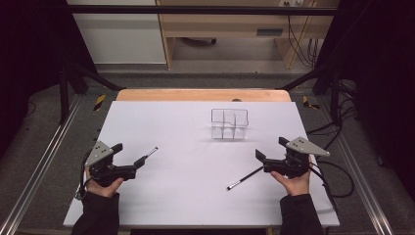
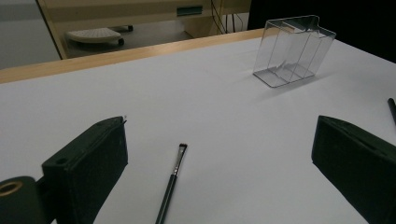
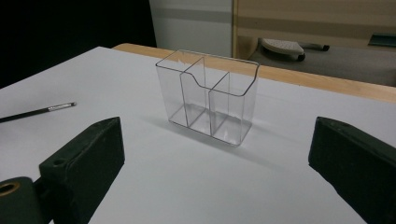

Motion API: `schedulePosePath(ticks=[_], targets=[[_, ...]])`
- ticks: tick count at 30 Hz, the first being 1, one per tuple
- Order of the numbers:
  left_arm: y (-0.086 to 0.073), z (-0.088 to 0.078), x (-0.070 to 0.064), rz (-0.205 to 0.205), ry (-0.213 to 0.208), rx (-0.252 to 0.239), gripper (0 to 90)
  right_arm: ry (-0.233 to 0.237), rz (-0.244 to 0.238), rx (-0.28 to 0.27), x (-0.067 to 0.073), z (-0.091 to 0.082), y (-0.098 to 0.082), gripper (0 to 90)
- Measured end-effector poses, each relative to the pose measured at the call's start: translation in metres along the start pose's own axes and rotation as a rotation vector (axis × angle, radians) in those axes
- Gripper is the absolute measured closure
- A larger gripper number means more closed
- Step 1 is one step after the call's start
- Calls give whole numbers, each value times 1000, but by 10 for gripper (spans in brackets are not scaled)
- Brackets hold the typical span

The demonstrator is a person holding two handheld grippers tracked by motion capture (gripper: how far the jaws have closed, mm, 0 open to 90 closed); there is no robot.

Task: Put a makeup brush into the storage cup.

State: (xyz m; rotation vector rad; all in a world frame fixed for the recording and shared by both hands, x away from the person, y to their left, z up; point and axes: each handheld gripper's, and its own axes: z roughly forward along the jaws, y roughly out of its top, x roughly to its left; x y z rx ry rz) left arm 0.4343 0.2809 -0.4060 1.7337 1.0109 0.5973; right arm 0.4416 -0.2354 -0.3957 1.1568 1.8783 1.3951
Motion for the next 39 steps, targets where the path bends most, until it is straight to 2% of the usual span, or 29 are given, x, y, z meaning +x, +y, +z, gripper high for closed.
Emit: schedulePosePath(ticks=[9,20,39], targets=[[-2,-1,2,-7,2,0,34,-11,-7,27,-3,-2,-2,40],[-4,2,1,-3,4,15,34,-1,-27,71,-1,-3,-2,47],[-7,6,-2,8,3,30,36,74,-101,187,9,9,-13,70]])
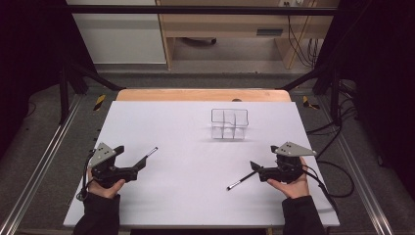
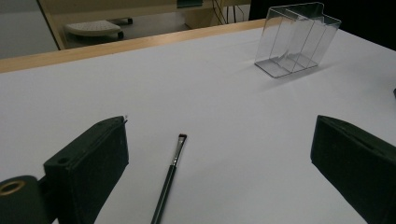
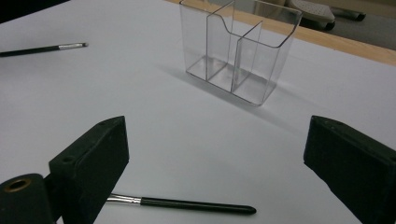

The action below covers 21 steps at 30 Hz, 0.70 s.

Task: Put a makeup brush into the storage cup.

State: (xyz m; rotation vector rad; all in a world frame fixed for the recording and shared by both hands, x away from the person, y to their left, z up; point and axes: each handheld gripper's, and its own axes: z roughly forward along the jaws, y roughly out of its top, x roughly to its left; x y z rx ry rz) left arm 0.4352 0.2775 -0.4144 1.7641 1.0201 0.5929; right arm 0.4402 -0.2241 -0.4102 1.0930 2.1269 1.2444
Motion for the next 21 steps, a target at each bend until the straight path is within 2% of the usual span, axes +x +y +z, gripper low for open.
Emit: schedulePosePath(ticks=[7,16,21], targets=[[-1,3,-2,9,-3,14,36,19,-30,47,4,9,-5,69],[-1,4,-3,12,-3,19,36,39,-47,74,8,17,-9,73],[-1,5,-5,17,-7,23,36,55,-66,109,10,23,-12,79]])
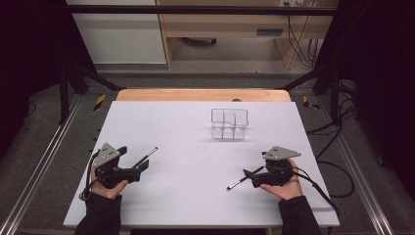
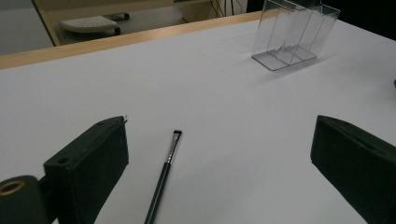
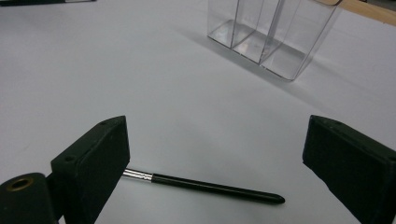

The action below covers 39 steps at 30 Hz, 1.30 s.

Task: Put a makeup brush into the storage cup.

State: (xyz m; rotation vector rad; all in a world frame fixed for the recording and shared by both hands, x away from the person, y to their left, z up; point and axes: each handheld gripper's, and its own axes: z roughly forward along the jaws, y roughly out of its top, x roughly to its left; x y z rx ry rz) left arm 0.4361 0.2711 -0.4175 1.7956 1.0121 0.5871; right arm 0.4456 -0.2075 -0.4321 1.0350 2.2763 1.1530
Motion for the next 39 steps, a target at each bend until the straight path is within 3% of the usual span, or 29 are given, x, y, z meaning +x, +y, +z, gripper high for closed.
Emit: schedulePosePath(ticks=[13,33,39], targets=[[-1,2,-3,16,-1,13,36,35,-35,86,5,16,-8,90],[-2,5,-5,22,-7,21,37,75,-87,166,9,34,-17,114],[-2,6,-5,23,-9,24,37,94,-104,219,12,44,-22,119]])
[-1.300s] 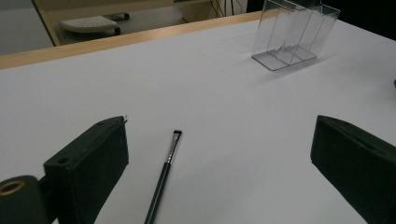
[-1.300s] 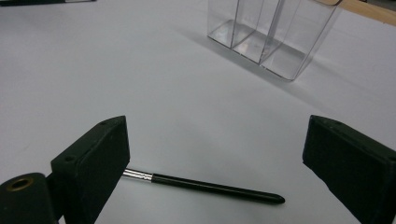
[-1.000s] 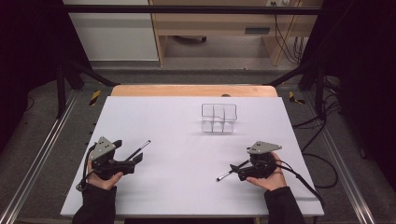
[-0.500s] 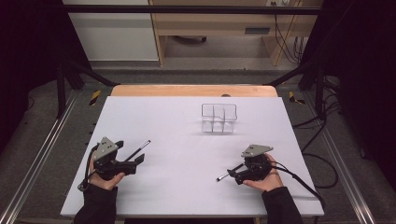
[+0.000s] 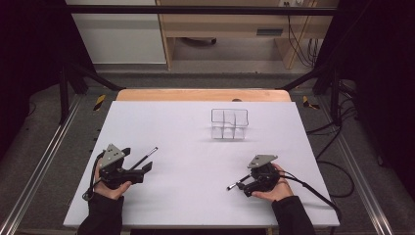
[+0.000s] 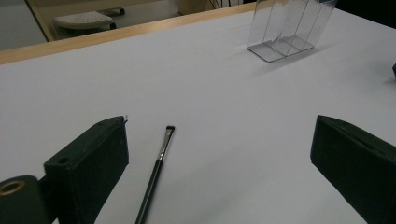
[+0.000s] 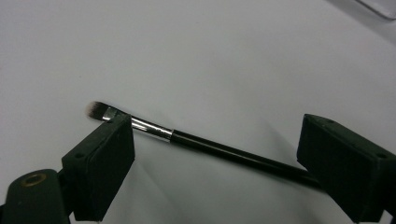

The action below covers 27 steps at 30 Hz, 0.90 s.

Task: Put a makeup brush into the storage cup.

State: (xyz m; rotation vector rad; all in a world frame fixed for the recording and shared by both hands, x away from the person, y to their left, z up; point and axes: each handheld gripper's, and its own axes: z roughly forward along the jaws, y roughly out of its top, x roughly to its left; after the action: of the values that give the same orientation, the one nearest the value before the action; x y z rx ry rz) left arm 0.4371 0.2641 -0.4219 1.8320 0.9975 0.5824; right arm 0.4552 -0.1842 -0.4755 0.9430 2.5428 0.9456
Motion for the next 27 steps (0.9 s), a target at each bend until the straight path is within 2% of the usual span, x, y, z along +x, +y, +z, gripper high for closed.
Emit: schedulePosePath(ticks=[8,11,16,25,27], targets=[[0,1,0,3,0,4,37,8,-6,18,0,4,-1,138],[0,1,0,2,2,4,37,23,-5,17,0,4,-1,179],[0,1,-1,2,2,4,37,22,-2,17,1,3,-1,221],[-1,0,0,0,3,4,39,8,6,18,4,-2,-1,454],[0,0,0,0,4,3,40,8,4,18,4,-3,-1,478]])
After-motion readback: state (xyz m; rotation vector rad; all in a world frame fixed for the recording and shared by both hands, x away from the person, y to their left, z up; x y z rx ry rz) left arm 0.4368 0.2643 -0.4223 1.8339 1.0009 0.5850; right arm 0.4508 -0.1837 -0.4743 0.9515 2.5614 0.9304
